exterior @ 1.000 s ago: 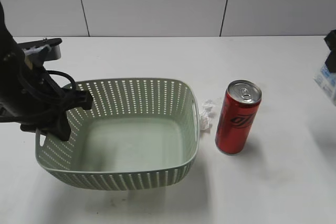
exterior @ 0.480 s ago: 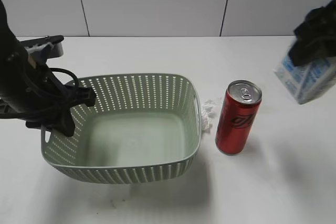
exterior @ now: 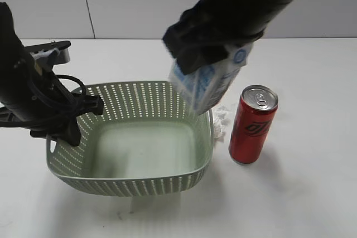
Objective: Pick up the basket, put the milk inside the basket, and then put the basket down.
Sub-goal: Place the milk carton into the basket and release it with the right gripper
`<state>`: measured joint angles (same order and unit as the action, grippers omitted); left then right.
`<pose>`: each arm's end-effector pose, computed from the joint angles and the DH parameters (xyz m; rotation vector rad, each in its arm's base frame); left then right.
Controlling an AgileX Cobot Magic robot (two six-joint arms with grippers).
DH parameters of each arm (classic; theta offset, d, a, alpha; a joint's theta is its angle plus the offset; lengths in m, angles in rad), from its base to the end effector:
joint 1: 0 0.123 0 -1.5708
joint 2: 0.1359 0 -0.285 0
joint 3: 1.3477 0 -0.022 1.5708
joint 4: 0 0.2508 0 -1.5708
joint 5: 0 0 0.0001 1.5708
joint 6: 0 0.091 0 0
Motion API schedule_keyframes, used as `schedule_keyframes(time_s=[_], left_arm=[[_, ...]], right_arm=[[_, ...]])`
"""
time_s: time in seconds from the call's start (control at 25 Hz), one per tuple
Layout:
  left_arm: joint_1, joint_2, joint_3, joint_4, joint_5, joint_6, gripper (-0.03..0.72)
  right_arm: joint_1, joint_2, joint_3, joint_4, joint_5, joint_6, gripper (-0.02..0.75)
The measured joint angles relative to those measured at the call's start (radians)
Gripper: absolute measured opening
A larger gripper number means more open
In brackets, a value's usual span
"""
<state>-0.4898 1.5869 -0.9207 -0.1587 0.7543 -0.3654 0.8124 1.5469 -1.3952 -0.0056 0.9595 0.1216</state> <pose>0.2485 -0.1437 0.1981 0.0320 2.9604 -0.3114 0.2278 0.2398 0.3342 -0.8935 2.4758 0.3258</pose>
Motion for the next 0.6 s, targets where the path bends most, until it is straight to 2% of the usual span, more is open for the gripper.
schedule_keyframes(time_s=[0.2, 0.6], left_arm=[[0.0, 0.0, 0.0, 0.004, -0.001, 0.0, 0.004], [0.0, 0.0, 0.0, 0.007, -0.005, 0.0, 0.003]], right_arm=[[0.073, 0.156, -0.033, 0.018, -0.06, 0.001, 0.33], [0.079, 0.359, -0.034, 0.016, -0.143, 0.003, 0.33]])
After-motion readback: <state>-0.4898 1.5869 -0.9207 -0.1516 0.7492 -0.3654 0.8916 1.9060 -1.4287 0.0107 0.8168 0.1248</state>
